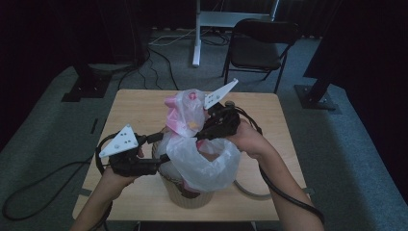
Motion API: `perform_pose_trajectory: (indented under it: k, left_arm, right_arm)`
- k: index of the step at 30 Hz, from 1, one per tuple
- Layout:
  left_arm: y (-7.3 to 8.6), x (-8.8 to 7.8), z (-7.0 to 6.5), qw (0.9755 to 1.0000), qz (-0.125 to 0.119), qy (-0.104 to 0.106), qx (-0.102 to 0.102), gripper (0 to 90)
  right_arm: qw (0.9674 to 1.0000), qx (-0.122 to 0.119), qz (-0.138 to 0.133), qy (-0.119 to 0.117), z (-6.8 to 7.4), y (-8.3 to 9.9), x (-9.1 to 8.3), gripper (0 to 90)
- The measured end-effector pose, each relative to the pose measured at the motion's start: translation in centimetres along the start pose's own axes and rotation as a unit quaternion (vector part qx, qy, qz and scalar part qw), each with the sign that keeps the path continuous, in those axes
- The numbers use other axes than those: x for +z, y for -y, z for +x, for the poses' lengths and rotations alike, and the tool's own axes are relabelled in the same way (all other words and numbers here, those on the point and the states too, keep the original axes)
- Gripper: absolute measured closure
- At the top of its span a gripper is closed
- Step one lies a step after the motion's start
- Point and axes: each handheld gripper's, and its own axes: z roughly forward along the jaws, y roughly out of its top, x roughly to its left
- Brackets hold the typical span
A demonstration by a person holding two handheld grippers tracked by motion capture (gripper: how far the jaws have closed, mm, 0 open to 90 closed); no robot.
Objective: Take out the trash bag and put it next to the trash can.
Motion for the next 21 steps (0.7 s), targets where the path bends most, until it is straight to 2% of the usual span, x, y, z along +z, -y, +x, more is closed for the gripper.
perform_pose_trajectory:
  k: [2,5,6,8,10,12,14,16,19,20,21]
  left_arm:
    - [0.7,-0.3,0.0,1.0000,0.006,-0.007,-0.004,29.3]
    - [1.7,-0.9,0.1,0.9997,-0.001,-0.005,-0.022,24.1]
    - [2.1,-1.2,0.1,0.9997,-0.004,-0.007,-0.023,19.7]
    - [2.9,-1.6,0.1,0.9993,-0.002,-0.011,-0.034,19.1]
    - [3.6,-2.2,0.0,0.9987,-0.017,-0.021,-0.043,15.2]
    - [4.0,-3.0,-0.3,0.9982,-0.030,-0.029,-0.042,14.7]
    - [4.4,-3.7,-0.5,0.9984,-0.029,-0.031,-0.036,11.0]
    - [4.9,-4.2,-0.5,0.9982,-0.029,-0.026,-0.044,10.9]
    - [6.2,-4.2,-0.3,0.9982,-0.011,-0.026,-0.053,10.2]
    - [6.8,-4.0,-0.1,0.9978,0.001,-0.024,-0.062,7.4]
    - [7.4,-3.8,0.1,0.9974,0.016,-0.022,-0.067,0.0]
  right_arm:
    - [1.0000,0.002,0.003,0.005,0.0,0.0,-0.2,89.6]
    - [1.0000,0.002,0.000,0.006,0.0,0.0,-0.4,89.6]
    - [1.0000,0.003,-0.003,0.007,-0.1,0.0,-0.6,89.6]
    - [0.9999,0.004,-0.007,0.009,-0.2,-0.1,-0.9,89.6]
    - [0.9999,0.003,-0.011,0.010,-0.2,-0.1,-1.2,89.7]
    - [0.9998,0.002,-0.017,0.013,-0.2,-0.2,-1.7,89.7]
    - [0.9997,0.000,-0.023,0.013,-0.2,-0.4,-2.2,89.7]
    - [0.9995,0.003,-0.028,0.017,-0.1,-0.6,-2.8,89.7]
    - [0.9990,-0.003,-0.039,0.022,0.0,-1.1,-3.7,89.7]
    - [0.9988,-0.004,-0.043,0.024,0.0,-1.3,-4.0,89.7]
    - [0.9985,-0.004,-0.047,0.026,0.0,-1.5,-4.4,89.7]
